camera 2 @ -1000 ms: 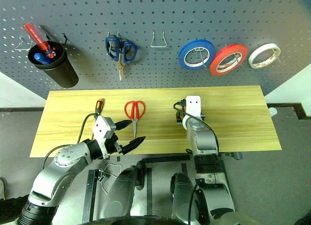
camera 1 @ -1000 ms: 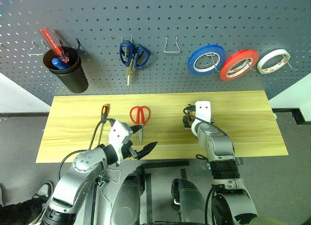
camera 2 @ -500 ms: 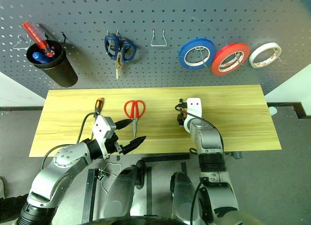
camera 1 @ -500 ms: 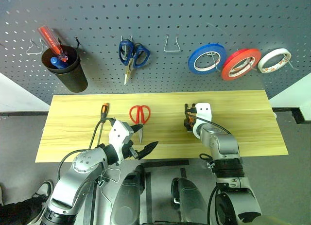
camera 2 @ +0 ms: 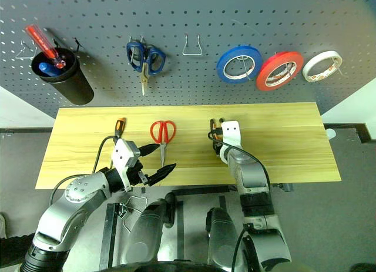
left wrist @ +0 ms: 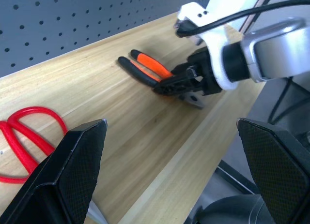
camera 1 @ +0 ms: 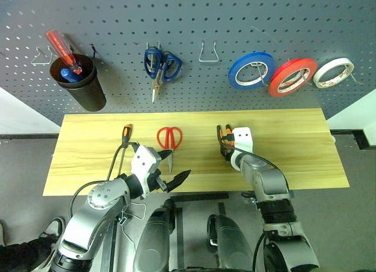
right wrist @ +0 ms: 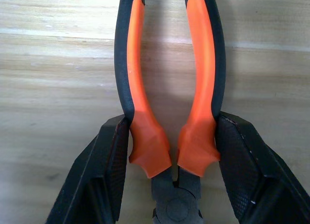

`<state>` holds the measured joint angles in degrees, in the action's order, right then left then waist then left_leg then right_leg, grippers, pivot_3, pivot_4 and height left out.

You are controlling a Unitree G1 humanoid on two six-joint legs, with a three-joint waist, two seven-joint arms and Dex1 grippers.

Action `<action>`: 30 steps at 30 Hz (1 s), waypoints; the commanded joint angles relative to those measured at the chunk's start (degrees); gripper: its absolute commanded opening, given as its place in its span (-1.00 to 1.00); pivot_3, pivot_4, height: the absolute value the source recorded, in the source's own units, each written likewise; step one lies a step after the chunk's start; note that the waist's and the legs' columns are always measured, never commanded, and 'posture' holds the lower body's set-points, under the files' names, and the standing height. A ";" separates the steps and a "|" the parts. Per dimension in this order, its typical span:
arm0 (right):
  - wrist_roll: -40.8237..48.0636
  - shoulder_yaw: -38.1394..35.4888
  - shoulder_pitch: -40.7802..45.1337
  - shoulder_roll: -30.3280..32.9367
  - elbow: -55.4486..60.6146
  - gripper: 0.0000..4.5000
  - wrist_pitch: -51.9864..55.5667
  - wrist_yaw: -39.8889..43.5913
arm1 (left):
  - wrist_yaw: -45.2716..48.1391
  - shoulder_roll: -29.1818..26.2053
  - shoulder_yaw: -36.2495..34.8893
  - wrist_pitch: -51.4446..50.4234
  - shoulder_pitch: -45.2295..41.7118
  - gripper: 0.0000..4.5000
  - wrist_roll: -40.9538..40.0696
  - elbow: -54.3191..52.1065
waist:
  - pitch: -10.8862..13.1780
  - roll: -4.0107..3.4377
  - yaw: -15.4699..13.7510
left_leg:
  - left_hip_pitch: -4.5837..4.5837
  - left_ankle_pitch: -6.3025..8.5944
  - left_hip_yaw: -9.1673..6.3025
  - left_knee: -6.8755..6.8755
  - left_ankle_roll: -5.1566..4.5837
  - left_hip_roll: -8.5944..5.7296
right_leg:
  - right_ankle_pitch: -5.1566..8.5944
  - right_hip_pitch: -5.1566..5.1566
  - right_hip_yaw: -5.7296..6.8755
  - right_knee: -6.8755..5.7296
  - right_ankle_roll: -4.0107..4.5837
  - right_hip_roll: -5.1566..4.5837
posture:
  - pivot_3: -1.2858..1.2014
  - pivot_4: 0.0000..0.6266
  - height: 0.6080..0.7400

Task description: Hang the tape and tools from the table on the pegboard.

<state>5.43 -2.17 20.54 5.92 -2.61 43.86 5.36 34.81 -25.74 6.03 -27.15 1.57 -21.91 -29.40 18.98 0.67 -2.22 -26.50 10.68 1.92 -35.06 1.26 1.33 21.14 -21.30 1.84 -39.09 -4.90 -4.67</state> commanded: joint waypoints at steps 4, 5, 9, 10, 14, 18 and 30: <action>10.48 -1.99 -8.44 5.41 27.78 0.02 4.79 10.26 | 1.54 1.29 -1.55 4.21 -0.02 1.00 -1.73 0.14 | 0.02 -0.01 -0.10 | -0.05 -0.07 0.00 0.02 0.14 -0.01 | 0.01 -0.02 0.00 0.05 -0.02 -0.01 | 0.13 0.03 0.61; 12.62 -2.67 -10.02 6.86 31.39 0.02 6.20 12.05 | 1.92 1.97 -2.29 5.36 -0.26 1.00 -2.55 0.50 | 0.02 -0.01 -0.06 | -0.04 -0.07 0.00 0.01 0.14 0.00 | 0.01 0.00 0.00 0.06 -0.03 -0.01 | 0.13 0.02 0.61; 21.59 -6.53 -14.52 10.89 42.41 0.02 8.34 18.12 | 2.77 4.28 -4.60 8.10 -1.74 1.00 -5.15 1.96 | 0.01 0.01 -0.14 | -0.03 -0.05 -0.04 0.03 0.12 0.02 | 0.01 0.02 0.03 0.09 -0.03 0.00 | 0.12 -0.02 0.61; 25.01 -8.08 -15.57 11.47 45.36 0.02 8.03 19.91 | 3.00 4.85 -5.17 8.19 -2.26 1.00 -6.18 2.17 | 0.01 0.02 -0.13 | -0.04 -0.03 -0.04 0.03 0.09 0.02 | 0.01 0.02 0.04 0.09 -0.03 0.00 | 0.11 -0.03 0.61; 41.22 -14.32 -16.48 11.50 52.59 0.02 7.53 22.22 | 2.45 6.49 -6.70 8.26 -4.62 1.00 -8.20 3.14 | 0.01 0.03 -0.01 | -0.04 -0.02 -0.04 0.00 0.06 0.01 | 0.01 0.06 0.05 0.10 -0.03 0.00 | 0.11 -0.06 0.61; 52.57 -16.80 -7.85 11.03 52.41 0.02 5.28 15.86 | 1.76 8.23 -7.75 10.25 -7.60 1.00 -8.47 4.50 | 0.00 0.04 0.10 | 0.00 -0.03 -0.05 -0.09 0.05 0.01 | -0.01 0.10 0.12 0.01 -0.05 0.04 | 0.11 -0.08 0.61; 32.00 -0.44 15.29 2.89 33.62 0.02 -11.91 6.61 | -0.63 10.86 -7.60 12.27 -9.83 1.00 -7.75 3.97 | -0.07 0.19 0.15 | -0.03 -0.28 -0.14 -0.07 0.41 -0.03 | -0.02 0.07 0.34 -0.01 -0.10 0.04 | 0.11 -0.06 0.61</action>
<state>41.01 -4.17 34.06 9.86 32.06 36.81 11.92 34.60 -15.39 -1.67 -16.35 -8.39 -29.36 -23.16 18.91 0.86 -2.07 -26.53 10.40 1.78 -35.15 1.67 1.30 21.12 -21.23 2.18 -39.10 -5.00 -4.63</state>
